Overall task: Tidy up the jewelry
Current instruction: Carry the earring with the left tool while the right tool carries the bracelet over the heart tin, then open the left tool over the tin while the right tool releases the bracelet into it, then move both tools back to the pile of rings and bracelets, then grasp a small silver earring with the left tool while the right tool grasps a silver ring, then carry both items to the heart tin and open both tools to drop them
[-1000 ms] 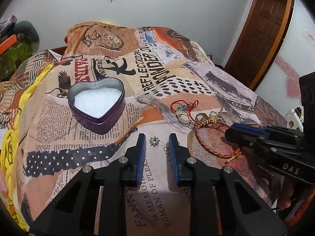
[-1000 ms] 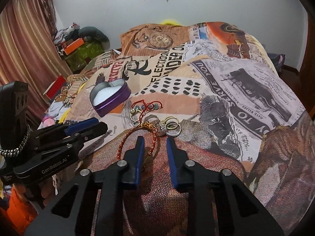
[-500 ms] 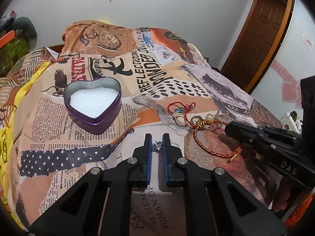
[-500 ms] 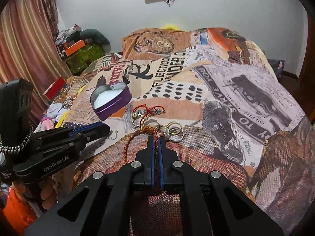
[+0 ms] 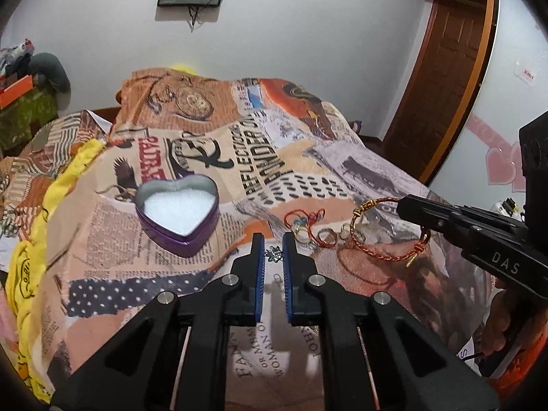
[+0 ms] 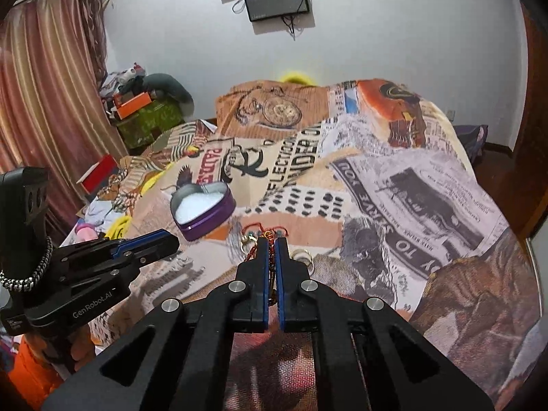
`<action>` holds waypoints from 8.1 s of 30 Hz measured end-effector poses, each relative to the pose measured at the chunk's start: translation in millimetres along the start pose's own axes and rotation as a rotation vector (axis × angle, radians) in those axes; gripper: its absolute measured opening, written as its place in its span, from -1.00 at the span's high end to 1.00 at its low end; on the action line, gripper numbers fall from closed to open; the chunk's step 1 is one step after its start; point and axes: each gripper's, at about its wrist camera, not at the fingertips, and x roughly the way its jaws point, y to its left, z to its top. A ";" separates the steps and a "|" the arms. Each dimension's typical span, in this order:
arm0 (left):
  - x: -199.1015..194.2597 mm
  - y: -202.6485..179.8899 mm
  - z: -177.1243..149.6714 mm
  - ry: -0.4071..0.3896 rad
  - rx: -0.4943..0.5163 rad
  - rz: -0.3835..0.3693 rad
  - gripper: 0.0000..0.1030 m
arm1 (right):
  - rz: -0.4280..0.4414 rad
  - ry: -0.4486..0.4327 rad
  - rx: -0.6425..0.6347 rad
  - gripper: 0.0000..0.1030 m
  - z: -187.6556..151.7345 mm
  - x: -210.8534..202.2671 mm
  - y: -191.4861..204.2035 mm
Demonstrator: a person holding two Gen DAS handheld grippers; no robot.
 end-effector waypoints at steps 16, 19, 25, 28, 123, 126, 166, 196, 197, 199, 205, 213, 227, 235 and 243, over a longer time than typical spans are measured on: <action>-35.8 34.2 27.6 -0.132 -0.009 0.099 0.83 | 0.036 -0.096 -0.088 0.94 33.1 -3.0 39.1; -36.4 44.3 31.7 -0.143 -0.012 0.121 0.83 | 0.047 -0.104 -0.110 0.94 40.9 1.7 48.3; -33.3 61.1 38.6 -0.153 -0.020 0.145 0.83 | 0.085 -0.098 -0.126 0.94 55.3 14.4 59.3; -30.1 67.7 41.7 -0.152 -0.019 0.157 0.83 | 0.114 -0.074 -0.130 0.94 61.8 27.0 63.4; -21.4 37.0 64.2 -0.089 0.046 0.102 0.15 | -0.078 0.034 -0.151 0.42 69.4 24.4 8.9; -13.1 23.7 59.6 -0.061 0.056 0.074 0.15 | -0.109 0.038 -0.153 0.39 59.1 18.3 -1.3; 63.3 -26.9 -4.0 0.207 0.116 -0.097 0.50 | 0.035 0.237 -0.047 0.47 -11.8 62.0 -31.0; 78.3 -35.7 -3.5 0.209 0.123 -0.102 0.83 | 0.030 0.140 0.010 0.47 -2.9 28.7 -45.6; 76.3 -36.2 -4.3 0.207 0.125 -0.099 0.83 | 0.029 0.138 0.009 0.47 -2.5 28.0 -45.1; 71.2 -36.9 -5.7 0.202 0.131 -0.093 0.83 | 0.028 0.134 0.005 0.47 -1.3 26.8 -43.7; 51.5 -34.3 -5.3 0.164 0.134 -0.069 0.83 | 0.030 0.117 -0.006 0.47 3.8 22.6 -36.8; 24.4 -20.2 9.2 0.086 0.109 -0.042 0.83 | 0.049 0.080 -0.016 0.47 17.4 17.5 -24.1; -15.0 25.6 41.6 -0.055 0.055 0.041 0.83 | 0.113 0.013 -0.067 0.47 49.3 23.9 16.3; -18.7 55.5 54.5 -0.090 0.021 0.091 0.83 | 0.159 0.011 -0.094 0.47 65.4 46.3 38.8; 1.1 89.2 57.3 -0.054 -0.034 0.095 0.83 | 0.188 0.051 -0.127 0.47 76.9 74.9 53.9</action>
